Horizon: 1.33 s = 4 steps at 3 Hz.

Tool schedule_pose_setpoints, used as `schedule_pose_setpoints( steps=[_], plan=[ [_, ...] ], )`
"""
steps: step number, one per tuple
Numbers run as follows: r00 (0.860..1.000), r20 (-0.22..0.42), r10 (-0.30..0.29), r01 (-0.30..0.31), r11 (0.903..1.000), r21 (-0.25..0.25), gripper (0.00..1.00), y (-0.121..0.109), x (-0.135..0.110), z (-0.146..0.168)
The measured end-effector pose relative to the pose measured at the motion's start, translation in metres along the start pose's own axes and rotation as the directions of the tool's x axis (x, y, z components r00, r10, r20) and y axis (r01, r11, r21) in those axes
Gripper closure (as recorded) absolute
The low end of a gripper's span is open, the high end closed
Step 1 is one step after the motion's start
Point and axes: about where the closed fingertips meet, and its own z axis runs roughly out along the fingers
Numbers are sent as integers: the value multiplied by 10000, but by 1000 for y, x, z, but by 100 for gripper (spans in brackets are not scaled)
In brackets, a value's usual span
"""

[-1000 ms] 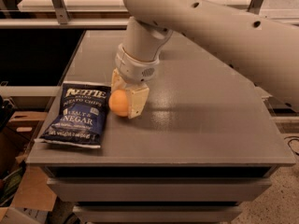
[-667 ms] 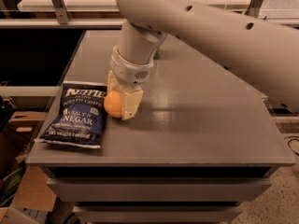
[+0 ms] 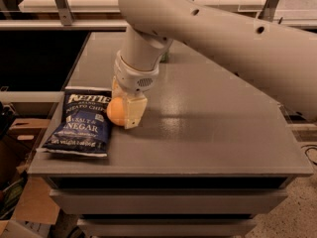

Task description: Move orange near blue chip bag

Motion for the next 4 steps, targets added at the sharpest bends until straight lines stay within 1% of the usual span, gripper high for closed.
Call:
schedule_pose_setpoints(
  steps=[2,3,4],
  plan=[
    [9999,-10,163,-163,9998,75,12,-3,-2,1],
    [9999,8,115,-115,9999,125,0,-5,-3,-1],
    [10000,72,-47,46,9999,115,0,-8,-6,-4]
  ],
)
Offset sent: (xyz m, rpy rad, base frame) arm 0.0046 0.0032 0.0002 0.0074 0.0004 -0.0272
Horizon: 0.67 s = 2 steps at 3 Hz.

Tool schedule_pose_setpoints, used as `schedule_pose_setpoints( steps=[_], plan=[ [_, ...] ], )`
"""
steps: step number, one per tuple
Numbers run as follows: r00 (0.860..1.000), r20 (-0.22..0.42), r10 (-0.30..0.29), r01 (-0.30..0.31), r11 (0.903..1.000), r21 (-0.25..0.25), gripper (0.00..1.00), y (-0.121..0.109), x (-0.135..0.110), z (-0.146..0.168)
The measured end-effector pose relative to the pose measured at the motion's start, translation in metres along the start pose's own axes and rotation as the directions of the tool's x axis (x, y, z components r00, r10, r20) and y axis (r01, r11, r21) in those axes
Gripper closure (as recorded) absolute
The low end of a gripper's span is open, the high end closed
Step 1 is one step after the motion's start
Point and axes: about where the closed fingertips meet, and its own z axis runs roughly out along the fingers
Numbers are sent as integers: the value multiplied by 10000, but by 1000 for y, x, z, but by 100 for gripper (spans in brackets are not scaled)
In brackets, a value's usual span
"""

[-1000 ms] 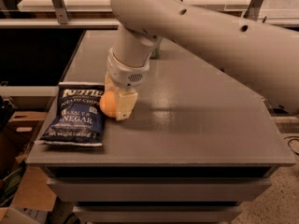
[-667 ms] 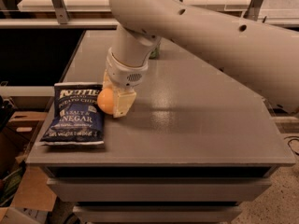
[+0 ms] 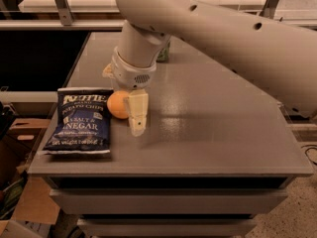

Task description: Move orange near blue chip bag

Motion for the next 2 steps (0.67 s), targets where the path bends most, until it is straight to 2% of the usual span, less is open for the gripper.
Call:
schedule_pose_setpoints(
  steps=[1,2],
  plan=[
    [9988,160,-465,468,9988,-172,0,-8,-2,-6],
    [9928,284,-1163,1173,9925,-348,0,-19,-2,-15]
  ],
)
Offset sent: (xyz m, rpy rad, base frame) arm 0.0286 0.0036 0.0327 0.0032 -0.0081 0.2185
